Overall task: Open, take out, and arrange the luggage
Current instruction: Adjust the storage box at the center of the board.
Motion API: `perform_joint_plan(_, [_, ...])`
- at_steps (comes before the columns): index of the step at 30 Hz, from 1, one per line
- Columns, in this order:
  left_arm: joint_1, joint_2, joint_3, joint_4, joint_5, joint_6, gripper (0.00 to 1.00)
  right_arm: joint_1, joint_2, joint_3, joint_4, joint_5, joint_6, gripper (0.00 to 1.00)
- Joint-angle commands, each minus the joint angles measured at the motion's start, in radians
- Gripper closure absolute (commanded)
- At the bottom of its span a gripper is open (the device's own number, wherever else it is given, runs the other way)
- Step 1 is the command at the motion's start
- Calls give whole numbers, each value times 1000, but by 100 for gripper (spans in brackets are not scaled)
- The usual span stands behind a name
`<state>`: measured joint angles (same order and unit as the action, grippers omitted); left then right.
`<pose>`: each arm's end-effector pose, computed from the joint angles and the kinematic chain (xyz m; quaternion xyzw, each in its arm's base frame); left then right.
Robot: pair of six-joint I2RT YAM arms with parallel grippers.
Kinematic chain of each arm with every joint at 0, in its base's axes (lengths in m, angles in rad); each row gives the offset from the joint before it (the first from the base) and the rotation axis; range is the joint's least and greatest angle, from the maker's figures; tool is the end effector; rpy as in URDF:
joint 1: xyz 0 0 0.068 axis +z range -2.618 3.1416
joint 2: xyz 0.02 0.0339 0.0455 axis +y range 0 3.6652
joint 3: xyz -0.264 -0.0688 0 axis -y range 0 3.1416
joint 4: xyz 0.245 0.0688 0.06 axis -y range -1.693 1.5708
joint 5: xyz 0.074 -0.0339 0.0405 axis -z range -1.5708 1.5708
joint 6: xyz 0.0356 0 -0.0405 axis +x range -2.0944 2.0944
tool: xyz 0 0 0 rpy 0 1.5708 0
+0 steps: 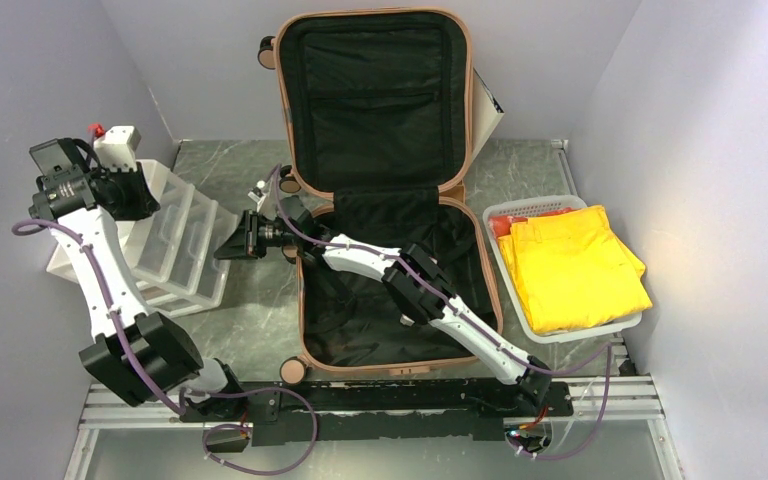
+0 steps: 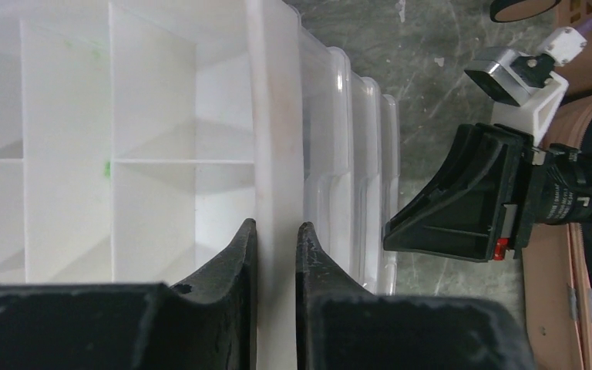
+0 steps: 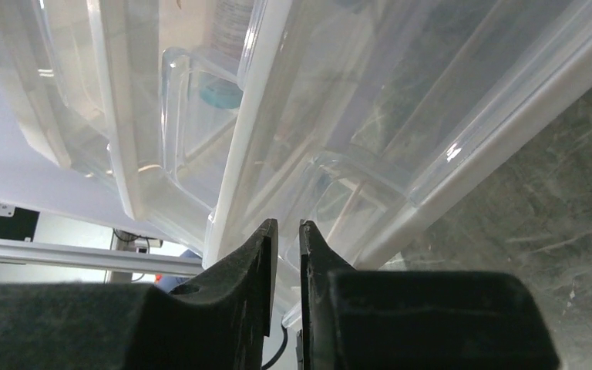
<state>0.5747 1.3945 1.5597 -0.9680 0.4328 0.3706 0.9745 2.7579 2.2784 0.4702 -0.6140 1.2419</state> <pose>0.2426 0.1393 0.3964 -0.0122 0.9090 -0.0107 0.4164 0.3272 0.5187 0.1516 -0.1205 0.6995 0.6962 0.1073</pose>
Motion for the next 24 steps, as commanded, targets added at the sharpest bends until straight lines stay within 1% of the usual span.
perform_joint_plan(1, [3,-39,-45,-29,-50,24,91,22,61,-46,-71,-17,-8,83])
perform_joint_plan(4, [1,-37,-49,-34,-44,24,95,22,54,-33,-135,-12,-44,82])
perform_joint_plan(8, [-7,-35,-50,-35,-25,13,95,22,45,-4,-227,10,-123,80])
perform_joint_plan(13, [-46,-54,-70,-20,-27,0,95,24,28,30,-338,50,-234,70])
perform_joint_plan(16, [-88,-72,-91,-1,-40,-8,95,24,13,35,-382,61,-288,60])
perform_joint_plan(22, [-188,-132,-170,53,-125,-2,95,24,-43,37,-473,68,-423,46])
perform_joint_plan(24, [-195,-145,-192,61,-129,5,95,22,-71,24,-510,71,-467,43])
